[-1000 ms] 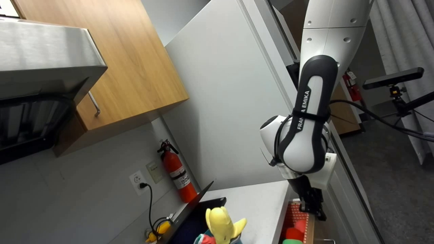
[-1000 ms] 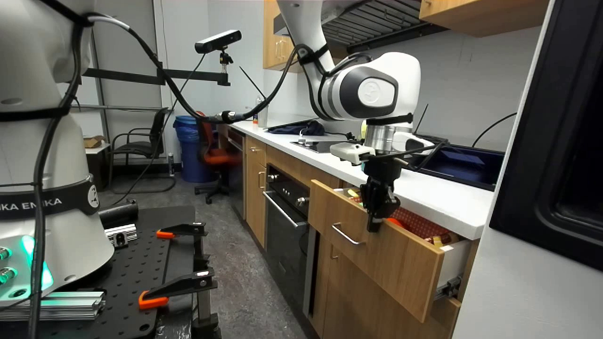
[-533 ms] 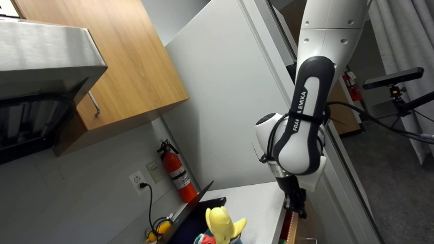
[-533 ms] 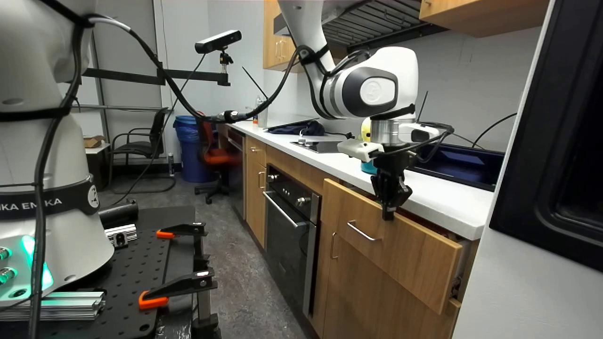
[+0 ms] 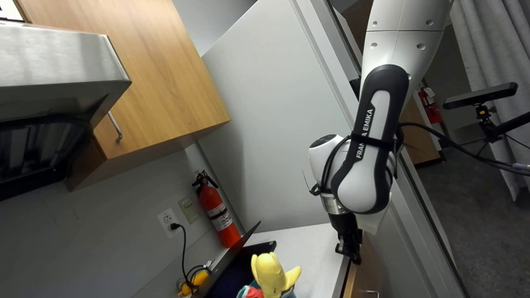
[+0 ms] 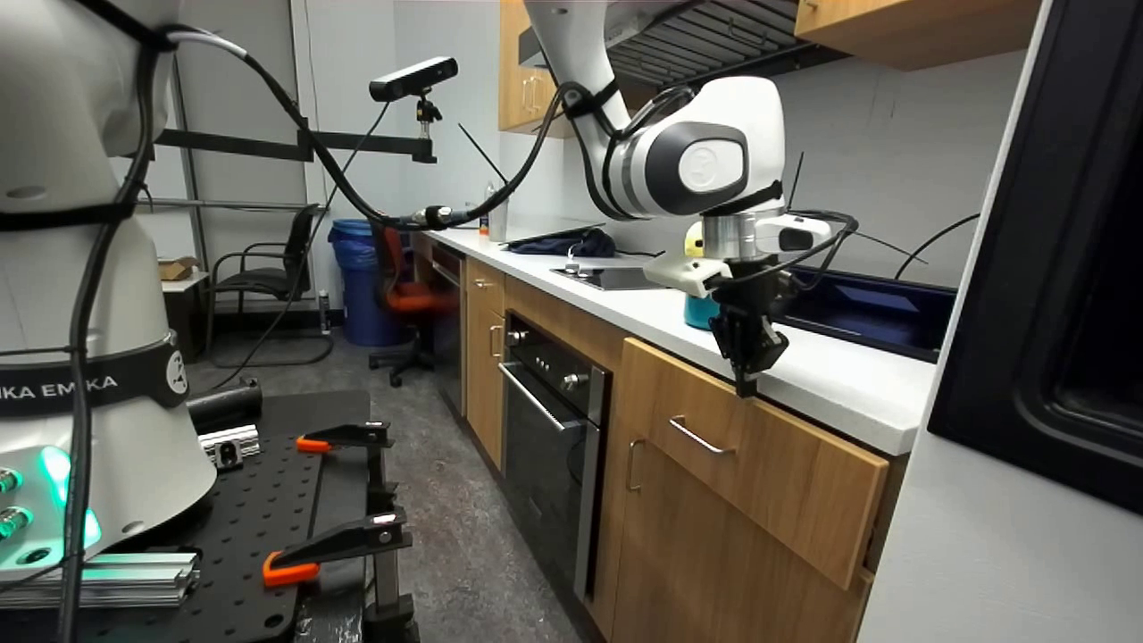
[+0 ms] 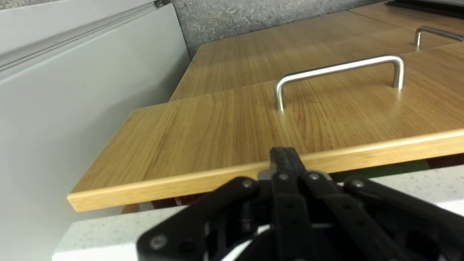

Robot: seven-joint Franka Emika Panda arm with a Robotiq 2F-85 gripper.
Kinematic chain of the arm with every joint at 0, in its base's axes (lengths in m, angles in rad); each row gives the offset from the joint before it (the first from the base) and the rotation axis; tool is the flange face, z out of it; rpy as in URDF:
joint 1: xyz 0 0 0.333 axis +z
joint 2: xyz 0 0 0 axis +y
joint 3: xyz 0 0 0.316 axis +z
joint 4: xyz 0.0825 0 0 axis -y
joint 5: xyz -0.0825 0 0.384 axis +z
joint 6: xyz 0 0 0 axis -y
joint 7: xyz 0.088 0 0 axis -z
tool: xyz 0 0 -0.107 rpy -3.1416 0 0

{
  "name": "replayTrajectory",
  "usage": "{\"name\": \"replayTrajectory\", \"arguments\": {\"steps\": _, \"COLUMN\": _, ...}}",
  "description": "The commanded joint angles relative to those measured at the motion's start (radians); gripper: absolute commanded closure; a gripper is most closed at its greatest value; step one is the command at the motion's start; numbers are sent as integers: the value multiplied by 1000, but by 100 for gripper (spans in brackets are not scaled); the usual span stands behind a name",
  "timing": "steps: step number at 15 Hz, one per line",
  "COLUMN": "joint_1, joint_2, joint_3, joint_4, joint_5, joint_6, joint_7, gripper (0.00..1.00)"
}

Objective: Place the watermelon and banana inside the blue pot, close the drawer

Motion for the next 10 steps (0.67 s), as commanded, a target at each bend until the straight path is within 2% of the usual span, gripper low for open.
{"name": "replayTrajectory", "arguments": {"steps": 1, "joint_1": 25, "joint_2": -83, "joint_3": -37, "joint_4": -82, "joint_5": -12, "joint_6": -12, "joint_7": 14, "gripper": 100}}
{"name": "replayTrajectory", "arguments": {"steps": 6, "joint_1": 73, "joint_2": -205, "joint_3": -132, "joint_4": -228, "joint_5": -101, "joint_6": -38, "joint_7": 107, "gripper": 100}}
{"name": "replayTrajectory", "arguments": {"steps": 10, "joint_1": 92, "joint_2": -306, "joint_3": -157, "joint_4": -320, "joint_5": -184, "joint_6": -59, "joint_7": 182, "gripper": 100}}
